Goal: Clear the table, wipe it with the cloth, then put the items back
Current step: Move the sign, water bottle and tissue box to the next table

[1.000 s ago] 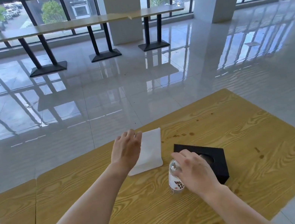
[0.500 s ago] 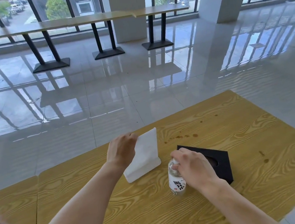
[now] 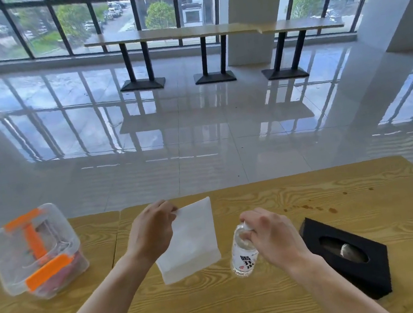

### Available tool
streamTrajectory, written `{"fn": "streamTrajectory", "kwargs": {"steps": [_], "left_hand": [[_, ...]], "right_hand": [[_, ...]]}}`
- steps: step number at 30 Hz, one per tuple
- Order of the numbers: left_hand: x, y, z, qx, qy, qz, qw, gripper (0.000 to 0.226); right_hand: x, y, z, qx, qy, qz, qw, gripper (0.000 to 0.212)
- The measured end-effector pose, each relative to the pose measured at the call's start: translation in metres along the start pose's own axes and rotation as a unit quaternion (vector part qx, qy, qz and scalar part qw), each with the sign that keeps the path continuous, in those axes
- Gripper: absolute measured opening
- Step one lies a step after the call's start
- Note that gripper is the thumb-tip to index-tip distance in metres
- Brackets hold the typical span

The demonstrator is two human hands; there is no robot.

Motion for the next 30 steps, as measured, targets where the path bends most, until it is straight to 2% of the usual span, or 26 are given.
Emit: {"fn": "streamTrajectory", "kwargs": {"steps": [18, 24, 30], "left_hand": [[-0.147, 0.174, -0.175, 0.066, -0.082, -0.173, 0.979, 0.017], [-0.200, 0.229, -0.215, 0.112, -0.127, -0.250, 0.953, 0.015], [-0.251, 0.258, -0.231, 0.123, -0.188, -0.325, 0.919, 0.020]], "right_hand": [[-0.254, -0.030, 0.081, -0.070, -0.039, -0.231, 0.970, 0.015], [-0.321, -0.020, 0.111, -0.106, -0.052, -0.280, 0.953, 0.020], [-0.373, -0.009, 0.146, -0.138, -0.045, -0.308, 0.940, 0.022]]}}
Point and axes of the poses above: each hand's wrist, its own y-axis away from the middle knuckle, its own z-axis out of the palm, x = y × z, the point moved 8 cm from there along -y, towards the middle knuckle, and after that the axes turned 7 degrees about z, right-handed, at the moved point
